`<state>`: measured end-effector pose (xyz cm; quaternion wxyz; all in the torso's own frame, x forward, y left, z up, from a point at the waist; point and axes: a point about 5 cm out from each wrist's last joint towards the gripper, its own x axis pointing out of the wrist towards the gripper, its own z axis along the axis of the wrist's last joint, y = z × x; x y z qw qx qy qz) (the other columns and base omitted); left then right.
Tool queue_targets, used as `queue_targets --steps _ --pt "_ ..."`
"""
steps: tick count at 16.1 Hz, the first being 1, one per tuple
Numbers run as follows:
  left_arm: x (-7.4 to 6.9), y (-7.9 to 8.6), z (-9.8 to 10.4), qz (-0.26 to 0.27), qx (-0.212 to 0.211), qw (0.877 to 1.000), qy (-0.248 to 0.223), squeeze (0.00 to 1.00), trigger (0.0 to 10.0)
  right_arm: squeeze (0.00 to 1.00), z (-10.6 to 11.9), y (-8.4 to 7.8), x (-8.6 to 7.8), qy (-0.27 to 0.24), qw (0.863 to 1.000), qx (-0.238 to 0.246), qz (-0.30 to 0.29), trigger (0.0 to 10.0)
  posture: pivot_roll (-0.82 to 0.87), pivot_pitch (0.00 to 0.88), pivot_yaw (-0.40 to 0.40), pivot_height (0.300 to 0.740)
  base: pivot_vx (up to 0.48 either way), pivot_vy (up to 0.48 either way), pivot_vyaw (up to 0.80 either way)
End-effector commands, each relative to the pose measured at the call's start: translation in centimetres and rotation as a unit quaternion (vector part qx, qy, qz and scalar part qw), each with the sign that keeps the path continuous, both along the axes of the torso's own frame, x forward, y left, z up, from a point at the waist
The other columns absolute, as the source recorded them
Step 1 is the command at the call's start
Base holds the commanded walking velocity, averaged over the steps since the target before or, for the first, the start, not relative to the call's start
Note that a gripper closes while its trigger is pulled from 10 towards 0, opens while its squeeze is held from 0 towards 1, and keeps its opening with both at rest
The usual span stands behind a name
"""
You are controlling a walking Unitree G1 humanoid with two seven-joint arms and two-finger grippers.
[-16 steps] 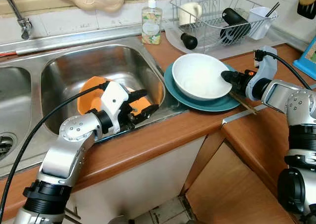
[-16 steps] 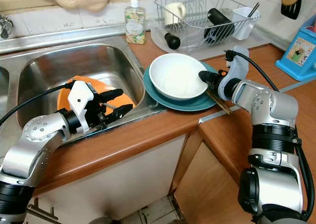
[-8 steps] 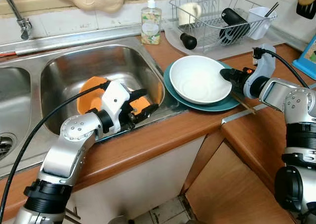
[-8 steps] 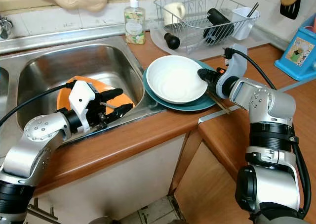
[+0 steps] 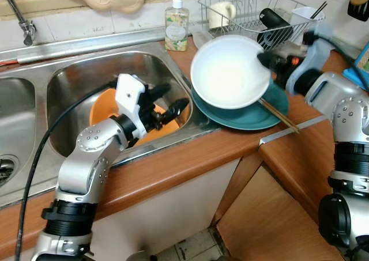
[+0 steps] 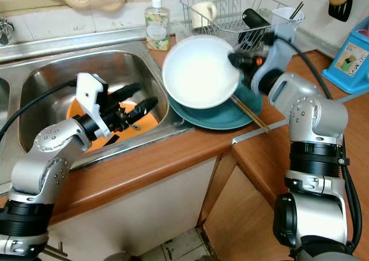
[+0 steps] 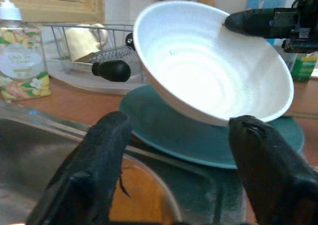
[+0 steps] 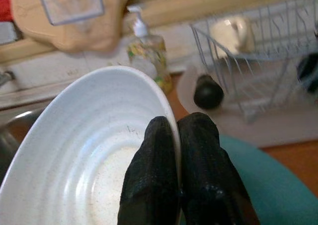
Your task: Kitchen organization
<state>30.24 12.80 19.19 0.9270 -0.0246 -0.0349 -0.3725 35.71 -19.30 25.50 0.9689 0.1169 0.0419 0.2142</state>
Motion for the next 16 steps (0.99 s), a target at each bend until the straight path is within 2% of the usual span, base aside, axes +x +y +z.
queue_targets --steps 1,2,3,6,10,11,12,16 --pt "0.3 -0.1 0.5 0.000 -0.022 1.000 0.005 0.32 10.0 0.00 1.3 0.5 -0.4 -0.042 0.999 -0.003 0.015 0.0 -0.15 0.000 0.005 0.740 0.000 0.000 0.00" --pt "0.3 -0.4 0.5 -0.008 -0.040 0.999 0.014 0.00 10.0 0.00 1.8 1.0 -0.6 -0.060 0.998 -0.008 0.026 0.0 -0.15 0.000 0.006 0.740 0.000 0.000 0.00" --pt "0.2 -0.9 0.6 -0.025 -0.072 0.997 0.030 0.00 10.0 0.00 2.4 2.0 -1.3 -0.092 0.994 -0.025 0.051 0.0 -0.15 0.000 0.015 0.740 0.000 0.000 0.00" --pt "0.4 -1.2 0.9 -0.031 -0.118 0.991 0.048 0.00 10.0 0.00 3.0 3.3 -2.3 -0.126 0.987 -0.025 0.093 0.0 -0.15 0.000 0.020 0.740 0.000 0.000 0.00" --pt "0.8 -1.0 0.5 -0.020 -0.124 0.990 0.064 0.00 10.0 0.00 3.2 4.2 -3.1 -0.140 0.982 -0.010 0.125 0.0 -0.15 0.000 0.024 0.740 0.000 0.000 0.00" --pt "1.0 -0.9 0.6 -0.008 -0.140 0.988 0.066 0.00 2.1 0.00 3.1 4.3 -3.2 -0.141 0.982 -0.003 0.124 0.0 -0.15 0.000 0.024 0.740 0.000 0.000 0.00" --pt "1.1 -0.7 0.7 -0.001 -0.154 0.986 0.067 0.00 0.0 0.00 3.0 4.3 -3.3 -0.141 0.983 -0.002 0.119 0.0 -0.15 0.000 0.024 0.740 0.000 0.000 0.00" --pt "1.3 -0.2 0.7 0.016 -0.163 0.984 0.066 0.00 0.0 0.00 2.3 4.6 -3.4 -0.136 0.985 0.011 0.103 0.0 -0.14 0.000 0.024 0.740 0.000 0.000 0.00"
